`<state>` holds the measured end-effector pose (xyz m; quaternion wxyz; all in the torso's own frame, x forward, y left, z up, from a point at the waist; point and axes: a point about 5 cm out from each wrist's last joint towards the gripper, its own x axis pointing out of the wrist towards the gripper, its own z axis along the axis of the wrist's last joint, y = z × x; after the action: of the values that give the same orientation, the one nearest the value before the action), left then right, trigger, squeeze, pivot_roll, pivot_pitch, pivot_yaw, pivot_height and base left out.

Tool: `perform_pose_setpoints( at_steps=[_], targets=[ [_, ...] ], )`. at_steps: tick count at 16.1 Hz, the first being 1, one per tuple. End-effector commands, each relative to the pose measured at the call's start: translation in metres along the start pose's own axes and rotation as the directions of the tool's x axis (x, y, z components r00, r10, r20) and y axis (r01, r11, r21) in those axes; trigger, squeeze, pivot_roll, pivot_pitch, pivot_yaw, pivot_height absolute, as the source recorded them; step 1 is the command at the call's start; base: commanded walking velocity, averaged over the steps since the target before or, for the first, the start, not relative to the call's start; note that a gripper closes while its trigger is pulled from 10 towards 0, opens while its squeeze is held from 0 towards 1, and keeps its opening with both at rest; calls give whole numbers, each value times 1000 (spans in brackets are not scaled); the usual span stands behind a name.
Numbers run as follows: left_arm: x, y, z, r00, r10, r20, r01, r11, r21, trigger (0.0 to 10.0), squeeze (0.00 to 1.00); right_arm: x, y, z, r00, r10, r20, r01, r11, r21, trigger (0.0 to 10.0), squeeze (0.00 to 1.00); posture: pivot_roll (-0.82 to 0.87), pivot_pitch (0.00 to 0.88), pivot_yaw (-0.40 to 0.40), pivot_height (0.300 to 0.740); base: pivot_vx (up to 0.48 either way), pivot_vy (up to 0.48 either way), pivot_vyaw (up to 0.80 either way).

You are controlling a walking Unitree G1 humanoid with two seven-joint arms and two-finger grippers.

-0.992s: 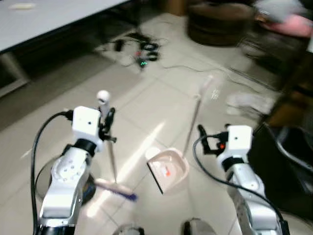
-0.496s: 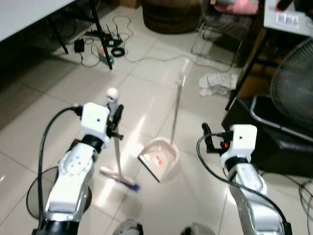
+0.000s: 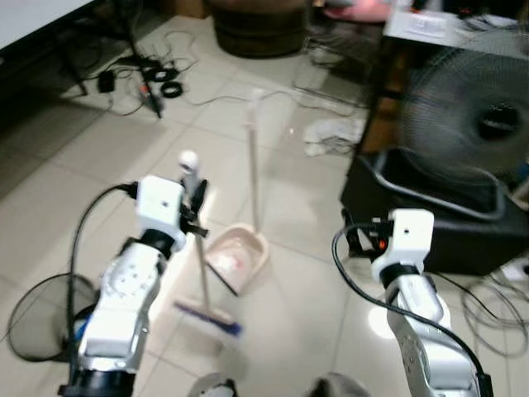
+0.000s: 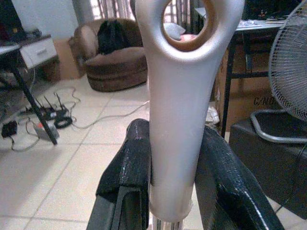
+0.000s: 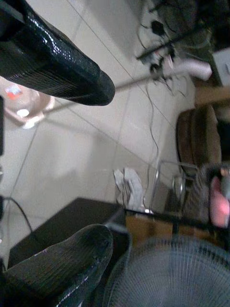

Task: Sweep floor

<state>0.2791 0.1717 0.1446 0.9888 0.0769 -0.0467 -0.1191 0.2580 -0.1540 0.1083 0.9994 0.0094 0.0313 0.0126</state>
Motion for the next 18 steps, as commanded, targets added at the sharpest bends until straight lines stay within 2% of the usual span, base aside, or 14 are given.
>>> perform_pose_setpoints(
  at_steps=[1,11,15,18],
  targets=[
    [6,-3,8,999,-16,40,16,1000,3,10000,0,-3,-9,-3,999,-31,-20,31,999,-13,10000,0,-16,112,60,740,0,476,-800],
    [11,-8,5,998,-45,49,45,999,1,10000,0,-6,-10,-3,999,-36,-16,36,999,-13,10000,0,-27,93,65,740,0,476,-800],
    [12,-13,6,996,-77,54,74,995,64,10000,0,-6,-7,1,1000,-14,8,14,1000,-13,10000,0,-27,96,66,740,0,-110,-516],
    [14,-14,6,997,-49,58,47,999,25,10000,0,-2,-7,7,999,16,36,-14,999,-33,10000,0,-27,106,62,740,0,-480,0]
  ],
)
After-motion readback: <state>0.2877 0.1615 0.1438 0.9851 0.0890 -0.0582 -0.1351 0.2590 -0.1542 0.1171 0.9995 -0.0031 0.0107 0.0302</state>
